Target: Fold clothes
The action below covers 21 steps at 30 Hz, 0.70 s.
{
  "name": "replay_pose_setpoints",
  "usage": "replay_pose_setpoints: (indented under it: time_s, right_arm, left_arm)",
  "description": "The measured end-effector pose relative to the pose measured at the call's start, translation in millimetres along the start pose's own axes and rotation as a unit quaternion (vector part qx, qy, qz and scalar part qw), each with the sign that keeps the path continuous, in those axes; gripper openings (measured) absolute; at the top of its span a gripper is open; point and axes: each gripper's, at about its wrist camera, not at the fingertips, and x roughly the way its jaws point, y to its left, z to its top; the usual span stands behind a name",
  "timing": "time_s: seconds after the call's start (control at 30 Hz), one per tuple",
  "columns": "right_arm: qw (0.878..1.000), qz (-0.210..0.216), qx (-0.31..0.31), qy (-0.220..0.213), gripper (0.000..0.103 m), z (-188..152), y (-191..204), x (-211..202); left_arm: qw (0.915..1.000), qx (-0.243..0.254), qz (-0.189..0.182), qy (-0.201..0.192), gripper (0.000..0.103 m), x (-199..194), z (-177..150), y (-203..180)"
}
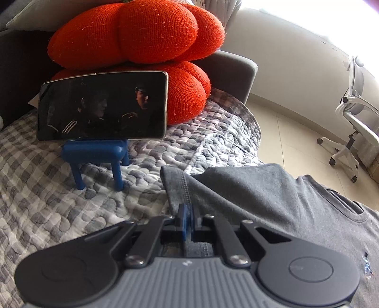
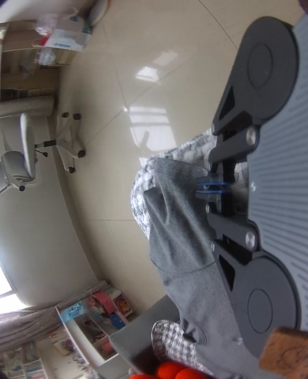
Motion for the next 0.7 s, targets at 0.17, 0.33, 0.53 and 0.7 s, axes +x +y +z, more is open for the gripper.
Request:
replay_pose_setpoints:
  time_s: [0.17,0.33,0.53,0.7]
  right_arm:
    - [0.993,-0.065,-0.094,-0.037,0.003,0.1,22.4,-4.1]
    - [0.993,-0.09,-0.076,0.001,0.003,-20.6,4.4,25.3]
    - [0.992,-0.105,-0.062,-0.018,0.014,-15.6,9.8,1.2]
    - [0.993,-0.057,-0.075,-0.077,0.015,-5.2,44.5,-49.7]
  left_arm:
    - [1.0,0.0,0.003,0.001,0.003,2.4,1.0,1.2]
    - [1.0,-0.008,0.0,0.002,0.003,-1.1,1.5,6.4]
    - [0.9983,-0.057,-0.01,-0.001,0.014,-11.1,5.7,29.4]
    - [0.995,-0.09,-0.043,0.003,0.018,-17.1,4.0,38.8]
